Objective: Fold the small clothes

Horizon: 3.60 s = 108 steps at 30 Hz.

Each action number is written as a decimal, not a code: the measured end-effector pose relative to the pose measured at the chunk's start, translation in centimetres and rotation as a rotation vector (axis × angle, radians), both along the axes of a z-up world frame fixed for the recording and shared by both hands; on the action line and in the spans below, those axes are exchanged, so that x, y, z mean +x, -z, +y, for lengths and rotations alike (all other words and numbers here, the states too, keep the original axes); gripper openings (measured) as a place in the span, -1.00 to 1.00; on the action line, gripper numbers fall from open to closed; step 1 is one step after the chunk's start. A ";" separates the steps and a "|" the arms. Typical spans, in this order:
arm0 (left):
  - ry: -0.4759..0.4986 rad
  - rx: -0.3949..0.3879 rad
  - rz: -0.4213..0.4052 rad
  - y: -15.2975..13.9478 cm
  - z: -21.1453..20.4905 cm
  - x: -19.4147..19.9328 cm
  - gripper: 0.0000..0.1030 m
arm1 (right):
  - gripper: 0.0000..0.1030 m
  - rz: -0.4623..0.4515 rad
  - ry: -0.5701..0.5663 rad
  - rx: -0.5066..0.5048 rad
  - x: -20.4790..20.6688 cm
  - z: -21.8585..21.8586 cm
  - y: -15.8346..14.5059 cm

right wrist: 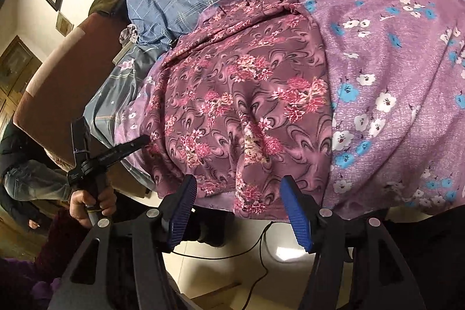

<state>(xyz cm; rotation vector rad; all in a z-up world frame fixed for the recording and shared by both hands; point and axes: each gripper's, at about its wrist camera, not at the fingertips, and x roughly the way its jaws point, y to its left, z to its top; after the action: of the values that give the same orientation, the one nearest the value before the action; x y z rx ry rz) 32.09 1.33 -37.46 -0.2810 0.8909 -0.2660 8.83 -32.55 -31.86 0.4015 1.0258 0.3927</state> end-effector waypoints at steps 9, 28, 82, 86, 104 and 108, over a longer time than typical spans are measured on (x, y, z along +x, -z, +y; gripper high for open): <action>-0.052 -0.050 0.034 0.8 2.4 -1.5 0.25 | 0.21 0.035 -0.002 0.015 0.1 0.3 1.2; 0.058 -0.092 0.192 4.8 0.9 -0.5 -0.87 | 0.49 0.249 0.261 0.030 2.1 -2.9 8.4; -0.125 -0.378 0.170 -4.8 11.1 34.9 -0.79 | -0.92 -0.115 0.380 0.320 42.1 -7.6 -0.7; -0.149 -0.497 0.267 -1.0 11.2 38.7 -0.79 | -0.74 -0.083 0.479 0.300 45.2 -8.8 3.3; -0.335 -0.261 -0.042 -7.0 6.6 20.0 0.43 | 0.06 -0.235 0.319 -0.014 35.0 -6.0 -3.4; -0.341 -0.309 0.068 -3.3 6.1 20.3 0.35 | 0.07 -0.180 0.335 -0.045 36.8 -6.4 -1.4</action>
<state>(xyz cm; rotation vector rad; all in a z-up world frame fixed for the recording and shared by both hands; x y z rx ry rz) 52.42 7.40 -34.15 -0.7244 0.8518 -0.0760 45.62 -38.94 -30.45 0.4794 0.7733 0.1027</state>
